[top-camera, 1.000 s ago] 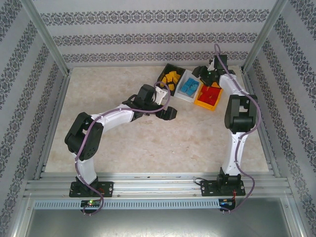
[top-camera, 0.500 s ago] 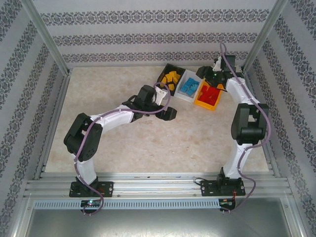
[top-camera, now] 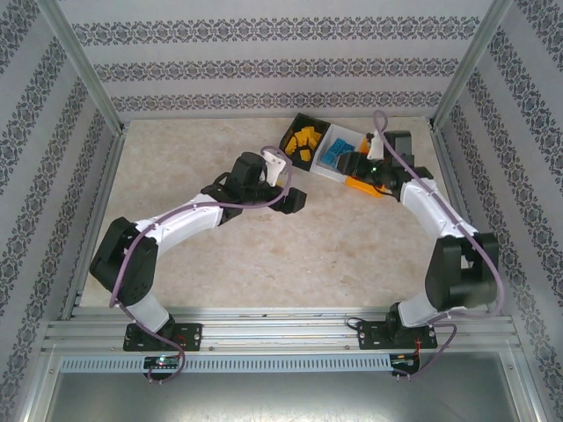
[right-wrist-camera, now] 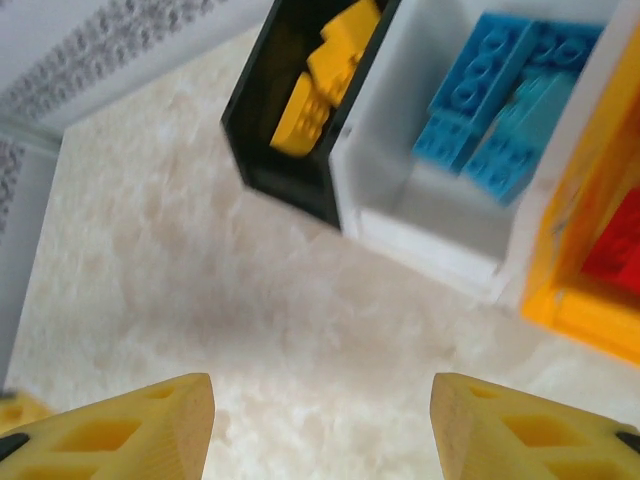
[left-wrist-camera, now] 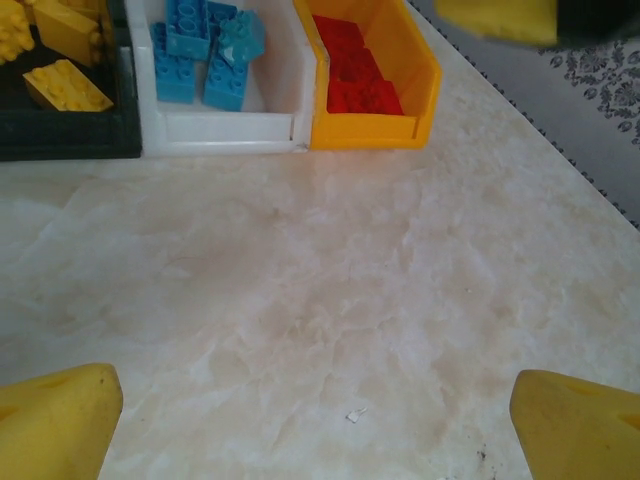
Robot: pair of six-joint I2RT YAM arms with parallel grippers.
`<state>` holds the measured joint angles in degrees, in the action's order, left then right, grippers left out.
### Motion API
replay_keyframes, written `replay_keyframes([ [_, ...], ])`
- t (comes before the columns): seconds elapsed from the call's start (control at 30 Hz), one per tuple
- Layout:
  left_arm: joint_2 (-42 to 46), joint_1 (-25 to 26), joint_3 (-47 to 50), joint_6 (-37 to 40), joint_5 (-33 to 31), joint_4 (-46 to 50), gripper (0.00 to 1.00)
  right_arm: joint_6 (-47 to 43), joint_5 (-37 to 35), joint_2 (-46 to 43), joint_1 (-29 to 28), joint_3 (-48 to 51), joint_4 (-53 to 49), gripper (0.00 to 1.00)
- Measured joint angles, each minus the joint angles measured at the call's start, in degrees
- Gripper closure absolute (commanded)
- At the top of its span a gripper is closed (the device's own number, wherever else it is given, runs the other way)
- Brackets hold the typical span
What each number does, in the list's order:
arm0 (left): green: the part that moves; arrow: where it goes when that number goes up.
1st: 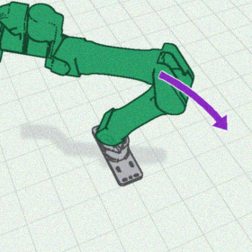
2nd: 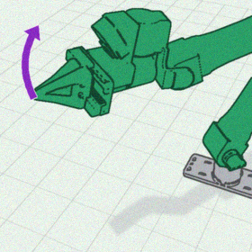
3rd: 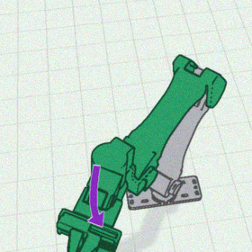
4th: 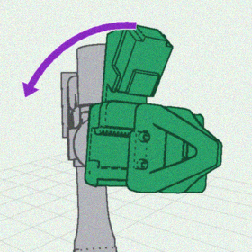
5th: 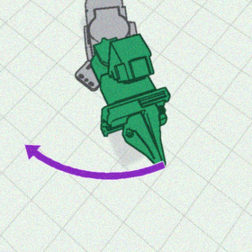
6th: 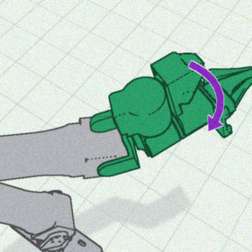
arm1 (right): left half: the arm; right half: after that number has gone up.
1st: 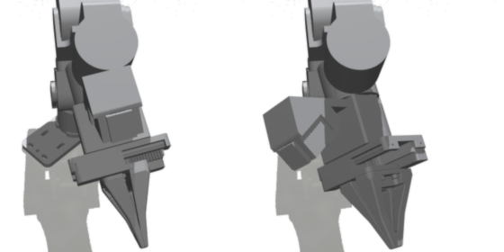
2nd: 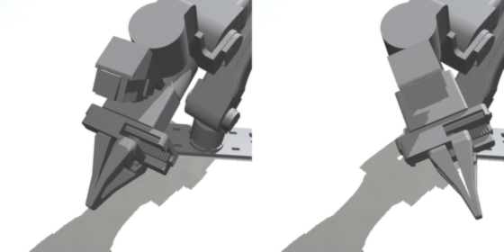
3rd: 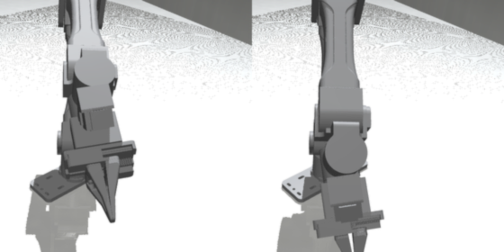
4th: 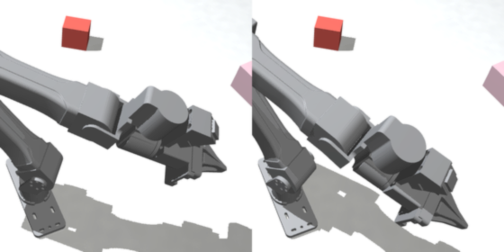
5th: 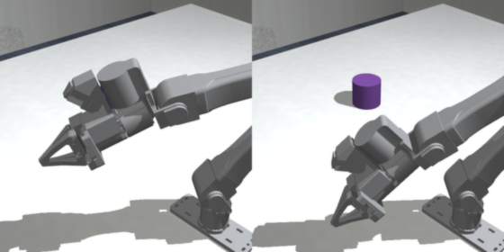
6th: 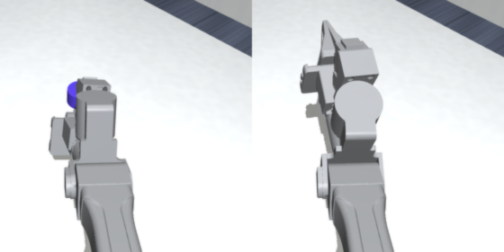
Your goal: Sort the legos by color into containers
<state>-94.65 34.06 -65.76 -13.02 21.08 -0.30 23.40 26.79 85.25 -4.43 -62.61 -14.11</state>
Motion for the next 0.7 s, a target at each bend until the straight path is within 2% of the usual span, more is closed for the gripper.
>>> replay_keyframes([
  [0.27, 5.0, 0.0, 7.5, -2.2, -4.5, -2.5, 0.00, -9.1, -3.6, -15.0, 1.4, 9.9, -0.3, 0.30],
  [0.43, 11.0, 0.0, 13.0, -1.9, -10.9, -4.3, 0.00, -13.6, -8.3, -23.7, 4.0, 14.8, 0.2, 0.25],
  [0.5, 13.7, -0.1, 14.7, -1.2, -14.6, -4.4, 0.00, -13.7, -9.7, -25.3, 5.2, 16.5, 0.7, 0.22],
  [0.7, 21.5, -2.7, 18.5, 1.7, -24.7, -3.8, 0.00, -12.3, -13.6, -26.4, 9.4, 19.5, 1.6, 0.22],
])
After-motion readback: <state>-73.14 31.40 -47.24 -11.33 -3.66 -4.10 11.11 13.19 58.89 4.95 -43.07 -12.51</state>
